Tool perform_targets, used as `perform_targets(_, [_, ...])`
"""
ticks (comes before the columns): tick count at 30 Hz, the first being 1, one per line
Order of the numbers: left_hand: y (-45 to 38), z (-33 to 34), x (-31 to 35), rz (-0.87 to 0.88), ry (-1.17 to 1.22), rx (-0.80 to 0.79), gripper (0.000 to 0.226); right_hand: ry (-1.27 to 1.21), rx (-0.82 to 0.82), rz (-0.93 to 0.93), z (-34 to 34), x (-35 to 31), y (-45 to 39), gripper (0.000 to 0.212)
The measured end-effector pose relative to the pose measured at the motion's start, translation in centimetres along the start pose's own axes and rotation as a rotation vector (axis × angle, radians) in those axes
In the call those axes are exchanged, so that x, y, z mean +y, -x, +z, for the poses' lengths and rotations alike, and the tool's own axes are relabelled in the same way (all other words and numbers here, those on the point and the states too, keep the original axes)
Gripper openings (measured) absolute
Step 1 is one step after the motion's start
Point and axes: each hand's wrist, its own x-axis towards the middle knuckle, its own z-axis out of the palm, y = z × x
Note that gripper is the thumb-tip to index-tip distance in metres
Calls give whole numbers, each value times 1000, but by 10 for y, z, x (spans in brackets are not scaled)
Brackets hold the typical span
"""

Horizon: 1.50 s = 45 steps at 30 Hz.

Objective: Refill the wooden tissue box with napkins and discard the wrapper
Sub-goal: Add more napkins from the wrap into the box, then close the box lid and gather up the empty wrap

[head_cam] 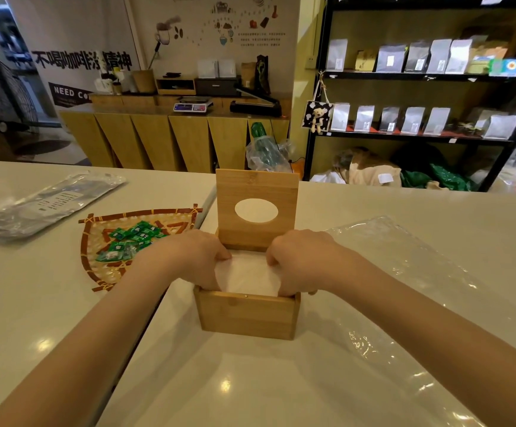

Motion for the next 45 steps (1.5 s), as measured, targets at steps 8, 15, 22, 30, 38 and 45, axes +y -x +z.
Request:
perform_targets(8, [12, -10, -6, -17, 76, 126, 58, -516, 343, -10, -12, 27, 12, 19])
perform_targets(15, [23, -38, -10, 88, 463, 826, 85, -551, 806, -29, -25, 46, 1, 63])
perform_targets(22, [0, -20, -2, 143, 425, 919, 55, -492, 877, -174, -8, 46, -5, 41])
perform_targets(30, [37, 26, -1, 353, 522, 923, 41, -373, 847, -363, 29, 35, 33, 42])
perform_targets(38, [40, 82, 2, 316, 490, 811, 69, -102, 846, -450, 84, 36, 38, 45])
perform_targets(45, [38, 88, 4, 294, 490, 832, 76, -41, 869, -399, 97, 33, 36, 47])
